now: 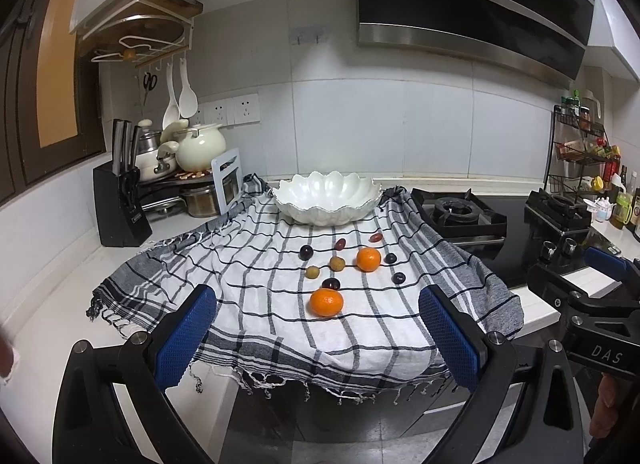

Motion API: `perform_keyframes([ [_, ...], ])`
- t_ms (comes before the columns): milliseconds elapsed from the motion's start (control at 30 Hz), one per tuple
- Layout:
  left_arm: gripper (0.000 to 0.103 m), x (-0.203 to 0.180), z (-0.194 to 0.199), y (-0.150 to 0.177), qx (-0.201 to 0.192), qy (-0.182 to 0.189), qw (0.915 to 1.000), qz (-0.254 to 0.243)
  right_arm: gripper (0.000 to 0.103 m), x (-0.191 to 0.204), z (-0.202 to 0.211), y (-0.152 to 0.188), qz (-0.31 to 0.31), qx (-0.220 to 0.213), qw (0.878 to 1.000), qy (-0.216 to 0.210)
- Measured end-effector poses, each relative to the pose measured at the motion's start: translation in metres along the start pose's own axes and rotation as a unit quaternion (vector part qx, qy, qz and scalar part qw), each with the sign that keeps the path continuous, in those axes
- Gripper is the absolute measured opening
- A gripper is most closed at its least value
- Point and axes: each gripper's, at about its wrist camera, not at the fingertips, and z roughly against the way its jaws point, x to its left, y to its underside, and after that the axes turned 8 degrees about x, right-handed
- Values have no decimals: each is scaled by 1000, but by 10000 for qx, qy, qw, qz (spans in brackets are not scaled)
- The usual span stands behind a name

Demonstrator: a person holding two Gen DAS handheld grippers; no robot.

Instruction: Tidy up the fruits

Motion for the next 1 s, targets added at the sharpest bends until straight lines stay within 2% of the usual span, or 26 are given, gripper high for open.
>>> perform_keyframes([
  [1000, 103, -4, 6, -5, -164, -102, 9998, -33, 102, -3, 3, -4, 8, -84, 10000, -4],
])
